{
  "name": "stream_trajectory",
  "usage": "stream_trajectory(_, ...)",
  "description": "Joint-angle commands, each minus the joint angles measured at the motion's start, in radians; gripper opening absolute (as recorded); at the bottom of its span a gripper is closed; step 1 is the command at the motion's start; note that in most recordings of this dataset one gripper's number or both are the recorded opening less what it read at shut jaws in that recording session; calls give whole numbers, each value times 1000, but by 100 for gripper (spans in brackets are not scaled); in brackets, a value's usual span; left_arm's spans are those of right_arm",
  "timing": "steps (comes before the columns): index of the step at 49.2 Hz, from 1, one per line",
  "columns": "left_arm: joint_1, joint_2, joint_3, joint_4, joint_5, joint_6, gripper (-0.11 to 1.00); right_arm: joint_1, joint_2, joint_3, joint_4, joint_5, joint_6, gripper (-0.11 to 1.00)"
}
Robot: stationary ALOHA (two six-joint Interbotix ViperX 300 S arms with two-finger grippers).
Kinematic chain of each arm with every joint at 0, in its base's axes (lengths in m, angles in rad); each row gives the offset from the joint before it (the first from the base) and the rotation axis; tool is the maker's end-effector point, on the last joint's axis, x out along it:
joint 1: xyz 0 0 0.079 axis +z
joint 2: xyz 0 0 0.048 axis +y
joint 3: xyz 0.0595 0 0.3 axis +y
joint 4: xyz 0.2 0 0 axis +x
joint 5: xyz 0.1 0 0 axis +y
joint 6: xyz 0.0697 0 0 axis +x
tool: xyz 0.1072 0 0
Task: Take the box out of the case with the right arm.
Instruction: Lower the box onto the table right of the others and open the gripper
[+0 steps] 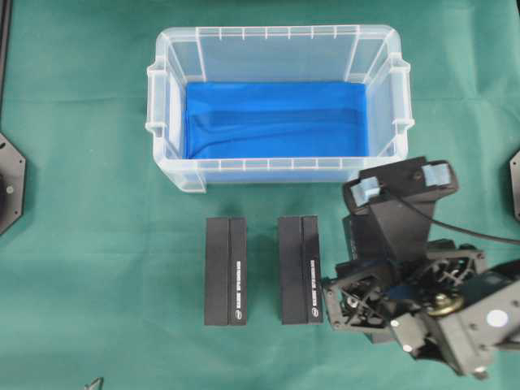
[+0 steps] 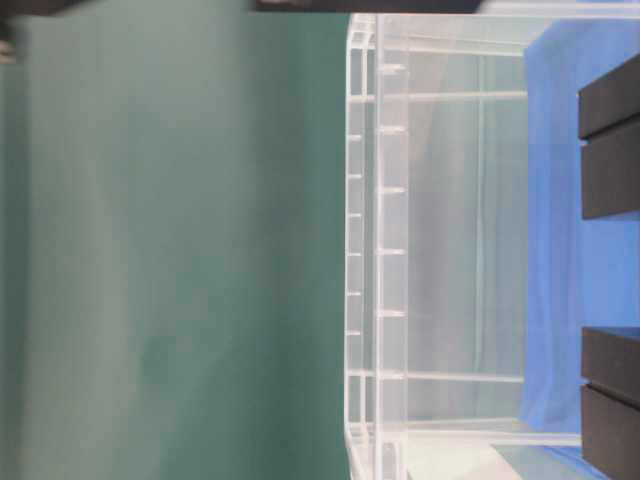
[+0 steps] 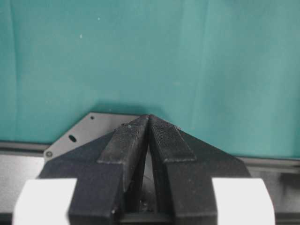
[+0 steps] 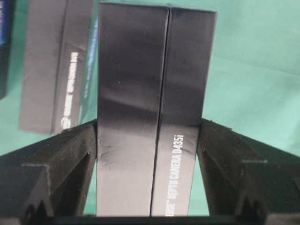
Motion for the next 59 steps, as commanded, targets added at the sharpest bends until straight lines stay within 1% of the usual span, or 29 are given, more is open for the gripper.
stream_trajectory(1, 2, 8, -9, 3, -3, -2, 2, -5, -14, 31, 8, -46, 15, 67)
stream_trajectory(11, 2, 9, -9, 3, -5, 0, 2, -11, -14, 176, 40, -195, 72, 67)
stream_trajectory(15, 2, 9, -9, 3, -6, 0, 2, -14, -12, 235, 48, -284, 100, 67)
stream_trajectory(19, 2, 9, -9, 3, -5, 0, 2, -17, -14, 275, 52, -356, 120, 67)
stream_trajectory(24, 2, 9, -9, 3, -5, 0, 2, -17, -12, 311, 67, -410, 141, 67)
stream_trajectory(29, 2, 9, -9, 3, -5, 0, 2, -17, -11, 325, 87, -425, 153, 67)
stream_trajectory(45, 2, 9, -8, 3, -5, 0, 2, -28, -12, 324, 86, -425, 155, 67)
stream_trajectory(46, 2, 8, -9, 3, -5, 0, 2, -29, -12, 324, 86, -423, 153, 69)
stream_trajectory(50, 2, 9, -9, 3, -6, 0, 2, -29, -12, 324, 84, -425, 153, 85)
stream_trajectory(52, 2, 8, -9, 3, -5, 0, 2, -29, -12, 324, 83, -425, 155, 90)
stream_trajectory(55, 2, 8, -9, 3, -5, 0, 2, -31, -12, 324, 78, -425, 155, 92)
stream_trajectory(59, 2, 8, -8, 3, -5, 2, 2, -32, -12, 322, 78, -423, 155, 90)
